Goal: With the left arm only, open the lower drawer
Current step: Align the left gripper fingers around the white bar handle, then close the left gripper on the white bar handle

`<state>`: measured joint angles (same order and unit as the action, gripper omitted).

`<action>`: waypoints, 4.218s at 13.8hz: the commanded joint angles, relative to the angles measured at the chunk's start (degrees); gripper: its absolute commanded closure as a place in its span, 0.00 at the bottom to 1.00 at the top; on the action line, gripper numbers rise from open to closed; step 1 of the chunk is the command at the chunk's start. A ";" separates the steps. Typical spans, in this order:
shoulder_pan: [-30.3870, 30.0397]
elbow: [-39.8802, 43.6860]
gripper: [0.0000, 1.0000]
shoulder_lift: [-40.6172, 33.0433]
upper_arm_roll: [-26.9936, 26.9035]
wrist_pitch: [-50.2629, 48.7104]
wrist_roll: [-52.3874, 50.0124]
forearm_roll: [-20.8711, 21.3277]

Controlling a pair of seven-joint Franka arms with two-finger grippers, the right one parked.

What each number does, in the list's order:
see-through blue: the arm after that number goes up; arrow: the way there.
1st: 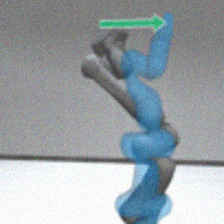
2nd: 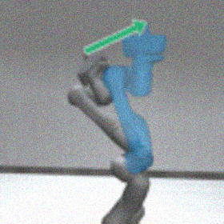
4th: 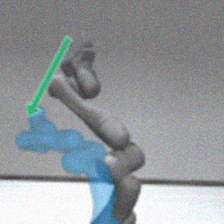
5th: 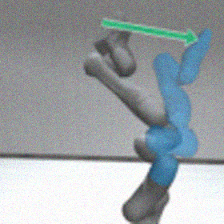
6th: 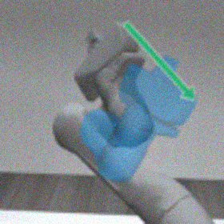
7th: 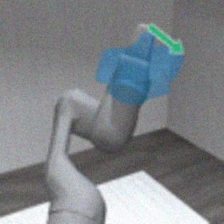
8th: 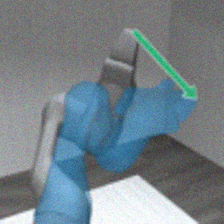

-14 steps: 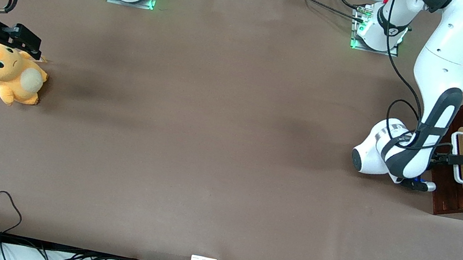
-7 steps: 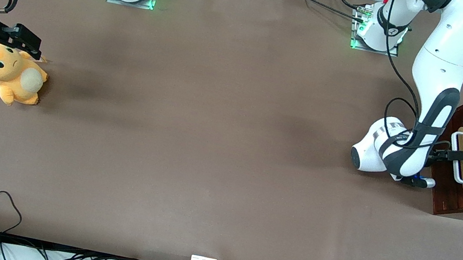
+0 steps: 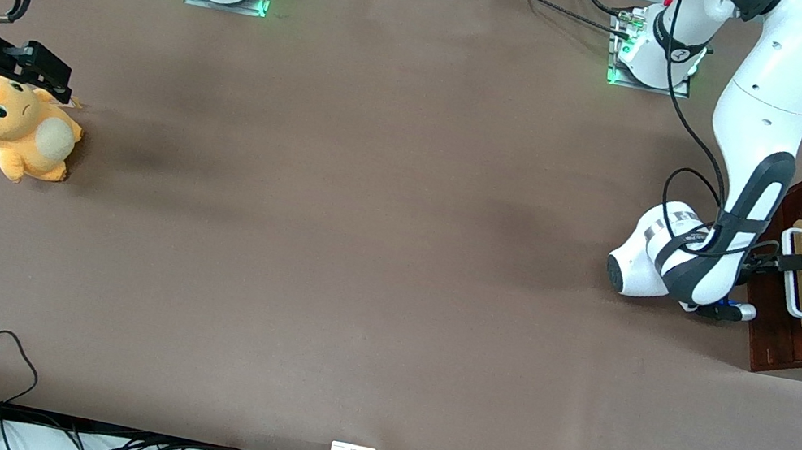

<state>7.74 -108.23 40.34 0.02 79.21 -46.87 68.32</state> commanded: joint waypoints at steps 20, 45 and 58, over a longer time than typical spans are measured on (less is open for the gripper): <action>0.34 0.48 0.56 0.17 0.25 0.07 1.52 0.93; 0.17 0.74 0.66 0.61 0.25 0.60 2.49 4.27; 0.08 0.92 0.77 0.61 0.33 0.51 2.05 4.19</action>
<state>7.89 -108.26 40.50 0.30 80.46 -46.02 70.76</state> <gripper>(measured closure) 0.767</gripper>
